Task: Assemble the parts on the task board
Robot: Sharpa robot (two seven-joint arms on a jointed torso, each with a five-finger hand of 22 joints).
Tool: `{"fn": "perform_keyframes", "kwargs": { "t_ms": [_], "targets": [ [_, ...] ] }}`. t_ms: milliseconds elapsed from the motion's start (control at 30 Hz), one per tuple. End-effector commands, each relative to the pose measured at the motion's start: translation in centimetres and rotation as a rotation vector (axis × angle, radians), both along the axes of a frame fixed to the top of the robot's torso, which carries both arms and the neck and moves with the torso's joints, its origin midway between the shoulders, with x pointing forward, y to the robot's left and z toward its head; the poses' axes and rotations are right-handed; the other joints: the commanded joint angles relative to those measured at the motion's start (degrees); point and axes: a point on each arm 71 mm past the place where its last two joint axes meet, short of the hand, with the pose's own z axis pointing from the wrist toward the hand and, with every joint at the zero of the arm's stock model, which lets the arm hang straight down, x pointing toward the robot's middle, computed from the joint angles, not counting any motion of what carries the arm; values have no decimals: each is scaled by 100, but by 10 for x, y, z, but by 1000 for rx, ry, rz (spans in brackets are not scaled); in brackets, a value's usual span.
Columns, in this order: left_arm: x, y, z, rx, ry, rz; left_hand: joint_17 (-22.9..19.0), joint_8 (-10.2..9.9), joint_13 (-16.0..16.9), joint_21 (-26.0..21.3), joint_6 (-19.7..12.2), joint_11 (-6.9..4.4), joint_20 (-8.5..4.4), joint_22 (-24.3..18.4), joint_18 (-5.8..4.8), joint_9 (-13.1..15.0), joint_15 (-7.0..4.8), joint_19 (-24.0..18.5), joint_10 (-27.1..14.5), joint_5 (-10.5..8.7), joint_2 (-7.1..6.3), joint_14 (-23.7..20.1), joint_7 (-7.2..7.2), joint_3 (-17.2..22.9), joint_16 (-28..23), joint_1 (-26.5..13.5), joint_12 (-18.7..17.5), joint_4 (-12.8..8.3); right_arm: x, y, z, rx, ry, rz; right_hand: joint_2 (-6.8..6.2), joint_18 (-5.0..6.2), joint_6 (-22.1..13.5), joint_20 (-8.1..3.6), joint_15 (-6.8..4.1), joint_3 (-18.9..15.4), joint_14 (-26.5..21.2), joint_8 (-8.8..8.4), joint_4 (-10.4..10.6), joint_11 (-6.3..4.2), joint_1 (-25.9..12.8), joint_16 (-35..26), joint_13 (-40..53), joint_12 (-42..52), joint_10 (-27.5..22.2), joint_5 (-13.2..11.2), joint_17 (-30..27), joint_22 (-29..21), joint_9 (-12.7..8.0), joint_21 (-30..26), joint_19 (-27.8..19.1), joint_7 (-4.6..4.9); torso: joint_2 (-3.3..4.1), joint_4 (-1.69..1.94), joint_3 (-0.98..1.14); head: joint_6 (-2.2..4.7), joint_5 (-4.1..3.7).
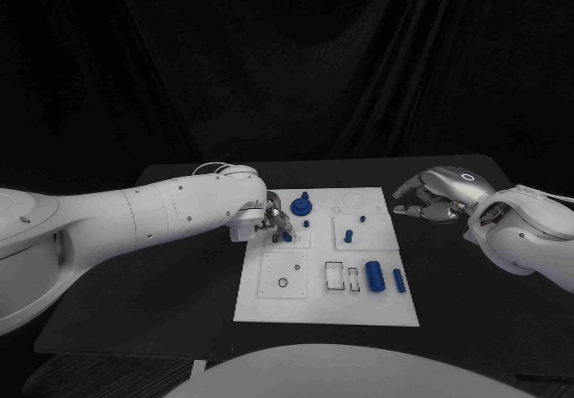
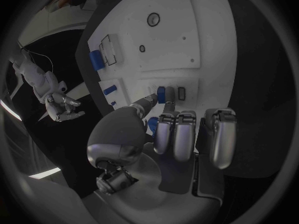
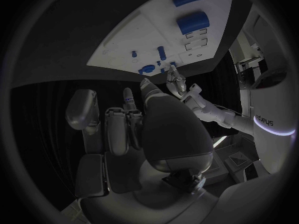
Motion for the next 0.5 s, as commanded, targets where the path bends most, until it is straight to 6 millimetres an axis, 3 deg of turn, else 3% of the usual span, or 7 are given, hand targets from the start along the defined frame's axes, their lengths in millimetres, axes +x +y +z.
{"fn": "perform_keyframes", "kwargs": {
  "t_ms": [33,367,500],
  "targets": [
    [-2,-2,-3,-7,11,-14,1509,-66,1509,-29,9,40,45,1053,74,-47,45,150,607,-148,-23,584,55,-105,15,-78,20,71,0,-1,-2,-8,8,-16,7,96,45,-14,18,-8,348,-18,-40,27,51,-31,967,-22,117,36,894,771,8,-26,-32,-8,1,-2,4,-1,-1],
    [-2,-1,-4,-4,18,-17,1509,-280,1509,-72,128,87,90,1038,85,-171,92,119,607,-699,-179,584,105,-705,15,-427,20,526,0,-1,-2,-11,13,-18,5,98,51,-15,17,-6,346,-22,-46,26,57,-40,959,-30,113,39,886,767,8,-42,-35,-10,-1,-3,2,-1,9],
    [-2,-1,-4,-5,18,-16,1509,-297,1509,-74,155,90,94,1042,85,-168,94,120,607,-741,-181,584,103,-816,15,-479,20,611,0,-1,-3,-12,15,-19,4,100,53,-15,16,-3,345,-25,-52,25,62,-43,954,-36,111,43,884,765,8,-52,-37,-11,-1,-2,3,-1,9]
  ]
}}
